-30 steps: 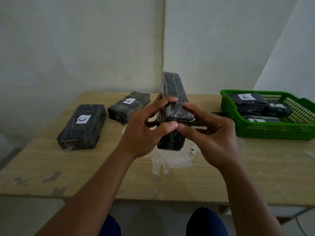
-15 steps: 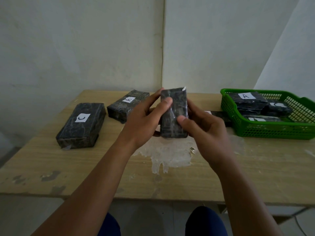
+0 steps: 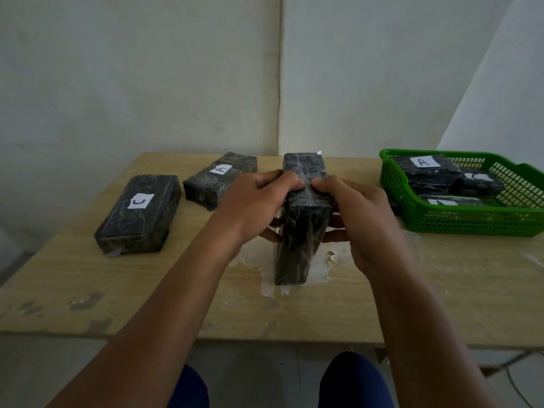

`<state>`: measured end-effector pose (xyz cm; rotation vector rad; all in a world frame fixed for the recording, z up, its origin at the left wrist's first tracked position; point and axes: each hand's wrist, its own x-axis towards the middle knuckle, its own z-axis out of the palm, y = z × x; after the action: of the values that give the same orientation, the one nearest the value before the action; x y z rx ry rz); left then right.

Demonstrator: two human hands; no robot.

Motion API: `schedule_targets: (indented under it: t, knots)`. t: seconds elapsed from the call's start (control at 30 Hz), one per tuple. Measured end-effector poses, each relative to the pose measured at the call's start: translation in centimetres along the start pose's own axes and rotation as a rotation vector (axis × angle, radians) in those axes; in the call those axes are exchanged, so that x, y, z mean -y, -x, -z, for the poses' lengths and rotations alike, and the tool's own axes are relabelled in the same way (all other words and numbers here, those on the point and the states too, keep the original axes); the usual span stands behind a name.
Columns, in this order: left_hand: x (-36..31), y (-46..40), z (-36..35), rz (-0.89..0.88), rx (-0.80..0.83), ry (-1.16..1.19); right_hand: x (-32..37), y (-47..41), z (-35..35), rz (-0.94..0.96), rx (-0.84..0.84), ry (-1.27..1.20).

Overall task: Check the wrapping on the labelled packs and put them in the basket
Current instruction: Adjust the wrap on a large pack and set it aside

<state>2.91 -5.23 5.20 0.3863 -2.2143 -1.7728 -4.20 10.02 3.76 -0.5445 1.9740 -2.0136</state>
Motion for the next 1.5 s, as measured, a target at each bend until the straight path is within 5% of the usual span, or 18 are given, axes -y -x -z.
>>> schedule_targets:
  t: [0.27,0.47,0.6,1.23,1.5]
  knots:
    - [2.1,-1.4,0.2,-0.057,-0.111,-0.128,-1.3,0.4,-0.2,0.141,0.071,0.185]
    - [4.0,-2.1,0.4,-0.476,-0.076,-0.209,-2.6,-0.3,1.3,0.287,0.108,0.430]
    - [6.0,-2.3,0.9,-0.451,0.122,-0.105,-3.3,-1.2,2.3,0.325,0.210,0.367]
    - [4.9,-2.1,-0.6,-0.582,-0.027,0.045,-3.8,-1.5,2.4,0.373,0.133,0.106]
    - [4.9,-2.2,-1.2,-0.377,-0.053,0.122,-5.9,-1.7,1.5,0.243,0.179,-0.025]
